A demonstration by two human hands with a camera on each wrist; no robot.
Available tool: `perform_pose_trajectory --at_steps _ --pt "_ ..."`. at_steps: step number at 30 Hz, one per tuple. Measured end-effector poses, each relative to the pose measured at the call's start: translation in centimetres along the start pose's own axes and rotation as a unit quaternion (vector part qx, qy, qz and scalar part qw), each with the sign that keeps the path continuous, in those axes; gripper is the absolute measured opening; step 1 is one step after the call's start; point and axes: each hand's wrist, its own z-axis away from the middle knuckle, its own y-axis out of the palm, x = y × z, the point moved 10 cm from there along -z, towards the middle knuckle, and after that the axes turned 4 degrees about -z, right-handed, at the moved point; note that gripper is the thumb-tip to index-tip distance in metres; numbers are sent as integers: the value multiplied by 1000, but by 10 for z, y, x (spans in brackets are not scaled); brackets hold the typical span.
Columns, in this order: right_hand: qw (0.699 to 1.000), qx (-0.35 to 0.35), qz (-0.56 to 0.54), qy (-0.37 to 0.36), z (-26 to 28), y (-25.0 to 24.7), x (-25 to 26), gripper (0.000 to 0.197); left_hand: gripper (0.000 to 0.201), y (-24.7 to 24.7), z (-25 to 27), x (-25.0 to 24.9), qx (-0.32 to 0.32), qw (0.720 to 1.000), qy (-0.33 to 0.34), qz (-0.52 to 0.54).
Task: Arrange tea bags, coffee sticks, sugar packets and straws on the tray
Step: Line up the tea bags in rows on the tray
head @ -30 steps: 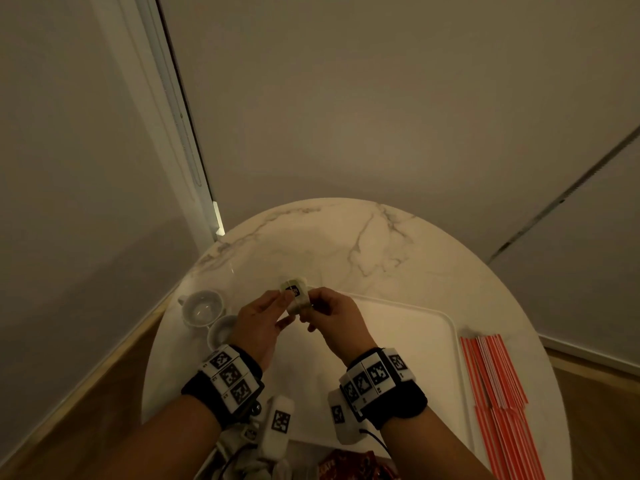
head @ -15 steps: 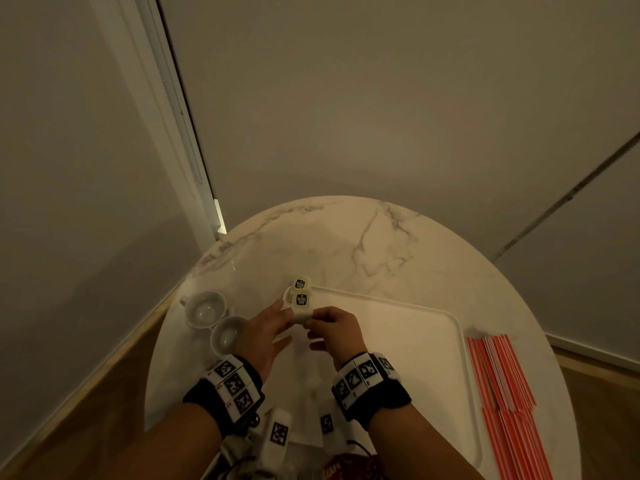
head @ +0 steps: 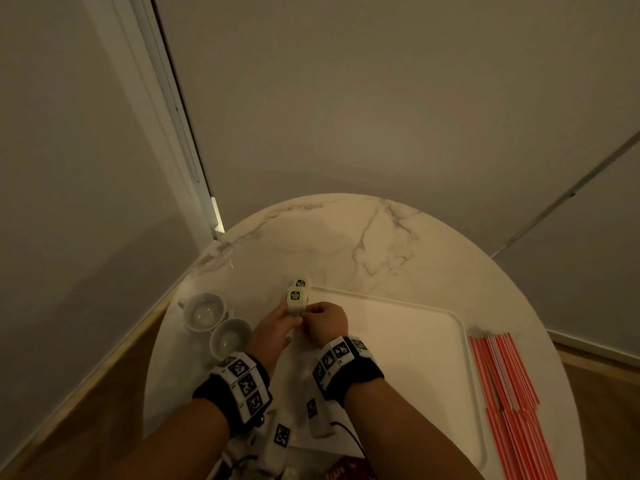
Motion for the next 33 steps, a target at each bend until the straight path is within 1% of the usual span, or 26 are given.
perform_pose_trajectory --at_steps 3,4,8,14,20,24,27,29,33 --pt "1000 -11 3 5 -4 -3 -2 17 54 1 0 1 -23 1000 -15 -5" --pt "1000 -12 10 7 -5 -3 -2 18 54 2 1 -2 -27 1000 -11 -6" --pt "999 -15 50 8 -8 0 -1 20 49 2 4 -10 -28 999 1 -18" --pt "990 -27 136 -16 -9 -3 4 22 40 0 4 -10 -21 998 3 -55" --pt "982 -3 186 -26 -12 1 5 19 43 -2 -2 -5 -26 996 5 -84" --pt "981 -2 192 -34 -11 1 8 30 49 -3 -9 -8 -36 992 25 -115" --pt "976 7 214 -26 -12 3 8 34 47 -3 -12 -10 -37 985 40 -163" --pt "974 19 222 -25 -13 6 9 32 46 -4 -15 -7 -34 982 36 -184" --pt "975 26 221 -17 -15 7 8 32 48 -6 -17 -4 -41 981 21 -188"
